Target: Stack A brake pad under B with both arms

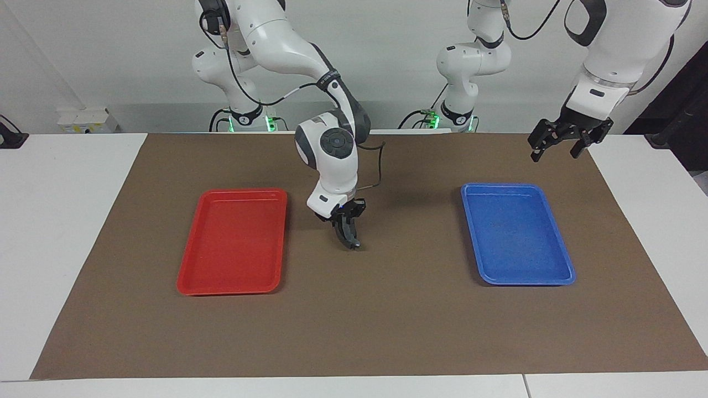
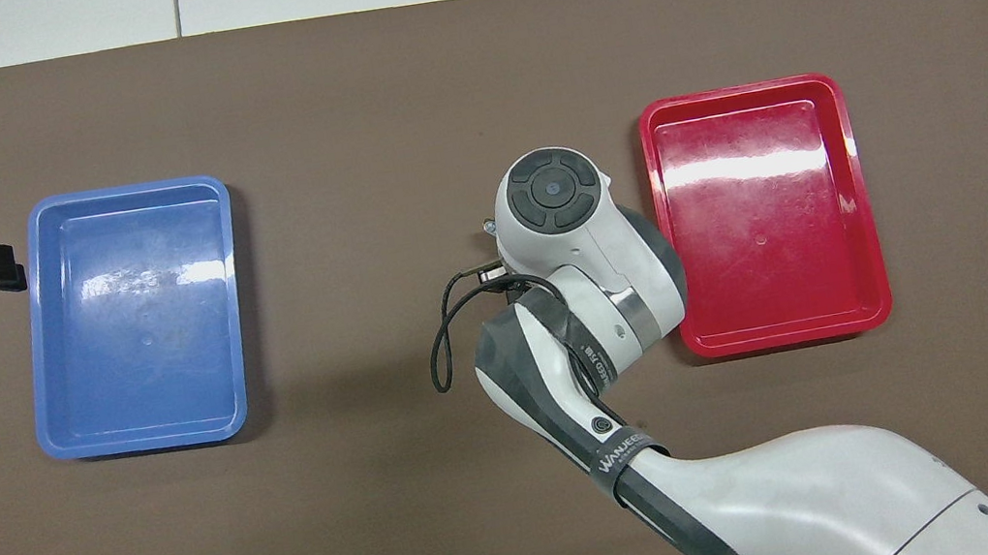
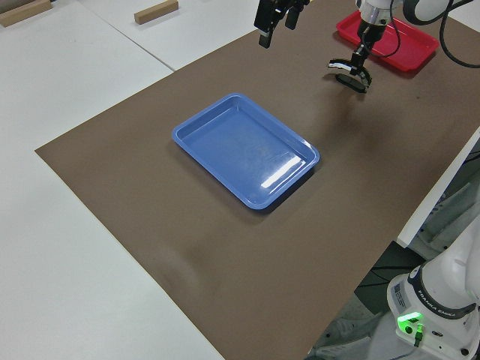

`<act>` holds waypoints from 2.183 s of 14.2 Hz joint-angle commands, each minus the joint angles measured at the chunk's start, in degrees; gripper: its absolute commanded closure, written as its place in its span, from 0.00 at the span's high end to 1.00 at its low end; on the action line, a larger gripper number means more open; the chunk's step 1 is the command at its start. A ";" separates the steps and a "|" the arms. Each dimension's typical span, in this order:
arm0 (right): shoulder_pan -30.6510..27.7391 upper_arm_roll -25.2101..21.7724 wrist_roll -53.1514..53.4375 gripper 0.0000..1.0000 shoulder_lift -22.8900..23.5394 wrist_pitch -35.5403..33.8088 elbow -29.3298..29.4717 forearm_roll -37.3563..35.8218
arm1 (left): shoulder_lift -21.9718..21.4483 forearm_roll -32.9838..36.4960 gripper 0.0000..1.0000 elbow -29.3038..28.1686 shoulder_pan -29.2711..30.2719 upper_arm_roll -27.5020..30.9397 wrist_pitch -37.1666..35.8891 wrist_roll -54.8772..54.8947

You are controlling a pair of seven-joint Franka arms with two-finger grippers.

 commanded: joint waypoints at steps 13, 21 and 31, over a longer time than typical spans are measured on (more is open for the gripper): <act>0.84 0.41 0.09 0.05 -1.70 3.32 -4.37 1.54 | -0.42 -0.77 1.00 -1.01 -0.67 1.38 -1.14 0.08; 0.67 0.41 0.26 0.99 -1.79 3.15 -3.85 1.54 | -0.42 -0.77 1.00 -1.01 -0.76 1.91 -1.93 0.08; -13.29 -0.38 -7.10 0.99 -13.11 -14.49 2.31 -4.17 | -0.60 -0.85 1.00 -1.09 -1.46 2.08 -3.34 0.08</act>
